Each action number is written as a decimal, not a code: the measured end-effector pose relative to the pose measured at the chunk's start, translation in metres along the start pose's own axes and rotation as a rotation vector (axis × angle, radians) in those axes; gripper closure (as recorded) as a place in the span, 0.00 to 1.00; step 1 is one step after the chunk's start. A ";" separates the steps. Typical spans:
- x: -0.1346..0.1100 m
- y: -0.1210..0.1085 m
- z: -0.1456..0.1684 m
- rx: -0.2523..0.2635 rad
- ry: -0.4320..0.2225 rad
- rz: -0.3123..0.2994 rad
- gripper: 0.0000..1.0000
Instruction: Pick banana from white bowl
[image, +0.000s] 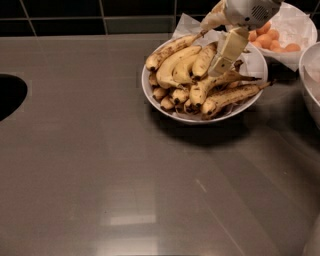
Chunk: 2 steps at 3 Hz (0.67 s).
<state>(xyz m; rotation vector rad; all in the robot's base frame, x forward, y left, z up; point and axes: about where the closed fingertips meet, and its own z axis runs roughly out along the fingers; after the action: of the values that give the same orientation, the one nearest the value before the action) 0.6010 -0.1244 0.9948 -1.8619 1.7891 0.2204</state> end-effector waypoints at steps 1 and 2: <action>0.003 -0.001 0.000 -0.017 0.008 0.006 0.21; 0.005 -0.001 -0.008 -0.022 0.030 0.010 0.26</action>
Offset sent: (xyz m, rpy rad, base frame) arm -0.0134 -0.0213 0.0142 -0.0734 0.0674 -0.0019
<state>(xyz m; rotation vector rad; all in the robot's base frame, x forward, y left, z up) 0.6005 -0.1322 0.9995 -1.8814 1.8233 0.2173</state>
